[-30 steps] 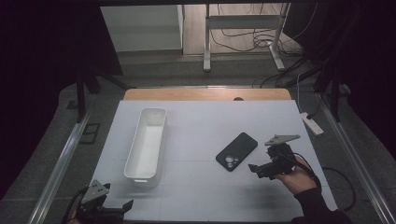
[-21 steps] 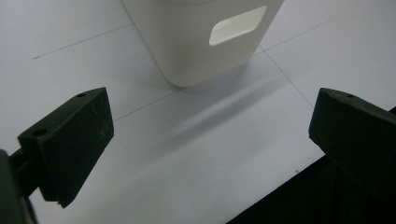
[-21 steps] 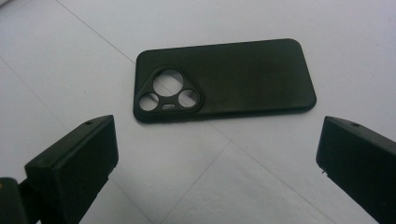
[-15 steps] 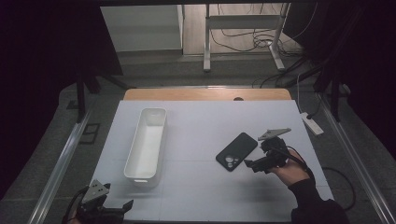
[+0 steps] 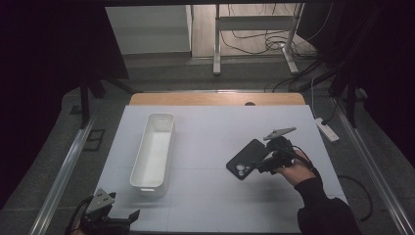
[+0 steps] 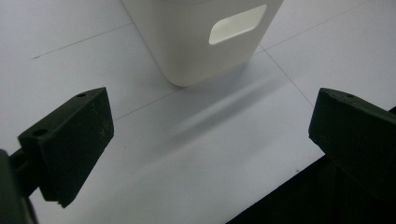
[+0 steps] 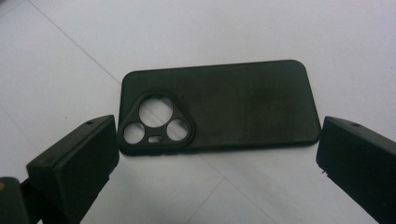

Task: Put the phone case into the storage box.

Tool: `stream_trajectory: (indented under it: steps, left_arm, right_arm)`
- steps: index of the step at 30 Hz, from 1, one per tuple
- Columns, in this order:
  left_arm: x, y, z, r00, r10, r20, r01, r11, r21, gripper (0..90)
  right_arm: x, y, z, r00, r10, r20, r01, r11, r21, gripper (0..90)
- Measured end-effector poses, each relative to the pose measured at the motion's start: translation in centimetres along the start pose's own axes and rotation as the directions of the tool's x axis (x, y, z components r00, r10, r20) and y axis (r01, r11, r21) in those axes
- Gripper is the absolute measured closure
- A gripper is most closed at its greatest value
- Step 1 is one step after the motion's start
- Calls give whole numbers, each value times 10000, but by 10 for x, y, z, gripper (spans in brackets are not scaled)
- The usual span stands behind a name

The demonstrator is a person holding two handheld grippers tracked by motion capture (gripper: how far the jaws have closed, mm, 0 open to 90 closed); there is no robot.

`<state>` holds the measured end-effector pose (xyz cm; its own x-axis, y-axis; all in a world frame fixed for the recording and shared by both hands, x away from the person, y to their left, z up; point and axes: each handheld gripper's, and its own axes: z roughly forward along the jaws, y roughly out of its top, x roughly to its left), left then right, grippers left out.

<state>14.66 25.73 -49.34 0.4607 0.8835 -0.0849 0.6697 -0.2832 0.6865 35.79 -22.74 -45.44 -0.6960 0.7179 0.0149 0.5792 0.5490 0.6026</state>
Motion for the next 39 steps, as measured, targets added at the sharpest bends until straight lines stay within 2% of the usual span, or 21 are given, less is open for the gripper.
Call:
stream_trajectory:
  steps: [7, 16, 21, 24, 25, 27, 29, 31, 32, 33, 34, 39]
  left_arm:
    - [0, 0, 0, 10000, -9, 6, 9, 10000, -12, 8]
    - [0, 0, 0, 10000, -6, 6, 6, 10000, 10, 8]
    - [0, 0, 0, 10000, -40, 8, 40, 10000, -26, 8]
    - [0, 0, 0, 10000, -64, 72, 65, 10000, -63, 8]
    - [0, 0, 0, 10000, -64, 72, 65, 10000, -63, 8]
    - [1, 0, -1, 9999, -92, 100, 93, 9999, -97, 8]
    - [1, 0, -1, 9999, -90, 106, 91, 9999, -96, 8]
    - [1, 0, 0, 10000, -40, 91, 41, 10000, -58, 8]
    - [1, 0, 0, 9999, -60, 82, 60, 10000, -45, 8]
    - [1, 0, 0, 9999, -60, 82, 60, 10000, -45, 8]
    - [1, 0, 0, 10000, -54, 83, 54, 10000, -39, 9]
    - [1, 0, 0, 9999, -45, 91, 45, 10000, -34, 9]
  right_arm:
    - [-1, 10, 11, 9998, -98, 147, 94, 9997, 235, 0]
    - [-2, 24, 24, 9996, -225, -157, 233, 9983, 525, 0]
    - [-1, 29, 30, 9995, -313, -86, 319, 9971, 687, 12]
    - [0, 31, 31, 9993, -361, 130, 350, 9963, 791, 109]
    - [0, 31, 31, 9993, -361, 130, 350, 9963, 791, 109]
    - [1, 32, 31, 9986, -463, 240, 440, 9952, 879, 300]
    - [1, 32, 31, 9980, -496, 383, 455, 9937, 1023, 448]
    - [0, 32, 31, 9976, -622, 312, 583, 9918, 1138, 591]
    - [-1, 33, 31, 9973, -655, 341, 610, 9910, 1195, 654]
    - [-1, 33, 31, 9973, -655, 341, 610, 9910, 1195, 654]
    - [-5, 34, 33, 9990, -398, -211, 424, 9884, 1458, 881]
    - [-8, 36, 38, 9987, -464, -196, 489, 9867, 1551, 898]
